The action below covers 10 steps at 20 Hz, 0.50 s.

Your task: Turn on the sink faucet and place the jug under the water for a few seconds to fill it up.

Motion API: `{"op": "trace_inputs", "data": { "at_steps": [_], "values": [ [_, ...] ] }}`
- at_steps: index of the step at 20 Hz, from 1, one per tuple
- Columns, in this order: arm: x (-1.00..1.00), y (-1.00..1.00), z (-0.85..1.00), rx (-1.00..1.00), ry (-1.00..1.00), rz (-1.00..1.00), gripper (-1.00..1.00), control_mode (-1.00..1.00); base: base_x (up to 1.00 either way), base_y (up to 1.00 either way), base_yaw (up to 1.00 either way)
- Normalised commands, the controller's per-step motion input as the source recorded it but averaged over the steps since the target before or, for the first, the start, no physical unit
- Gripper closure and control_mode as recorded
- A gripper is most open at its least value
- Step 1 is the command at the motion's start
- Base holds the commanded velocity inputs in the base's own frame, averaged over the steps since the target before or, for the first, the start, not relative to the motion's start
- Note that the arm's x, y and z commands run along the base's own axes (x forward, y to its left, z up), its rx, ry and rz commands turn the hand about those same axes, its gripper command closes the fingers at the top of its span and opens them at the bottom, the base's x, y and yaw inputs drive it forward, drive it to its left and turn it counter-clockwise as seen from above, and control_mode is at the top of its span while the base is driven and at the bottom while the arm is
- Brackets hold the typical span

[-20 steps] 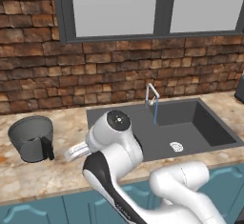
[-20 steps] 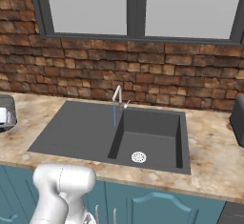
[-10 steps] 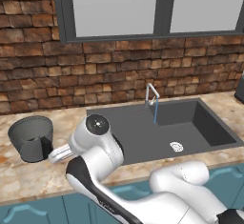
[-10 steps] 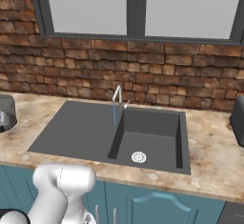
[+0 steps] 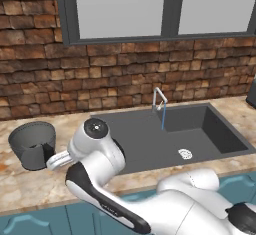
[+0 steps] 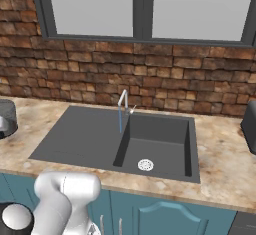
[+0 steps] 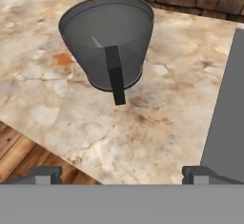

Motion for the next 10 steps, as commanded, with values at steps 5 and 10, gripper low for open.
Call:
{"op": "trace_inputs", "data": {
  "at_steps": [5,10],
  "values": [
    [0.26,0.20,-0.03,-0.01,0.02,0.00,-1.00,-1.00,0.00,0.00,0.00],
    [0.34,0.15,-0.01,0.00,-0.01,0.00,-1.00,-1.00,0.00,0.00,0.00]
  ]
}}
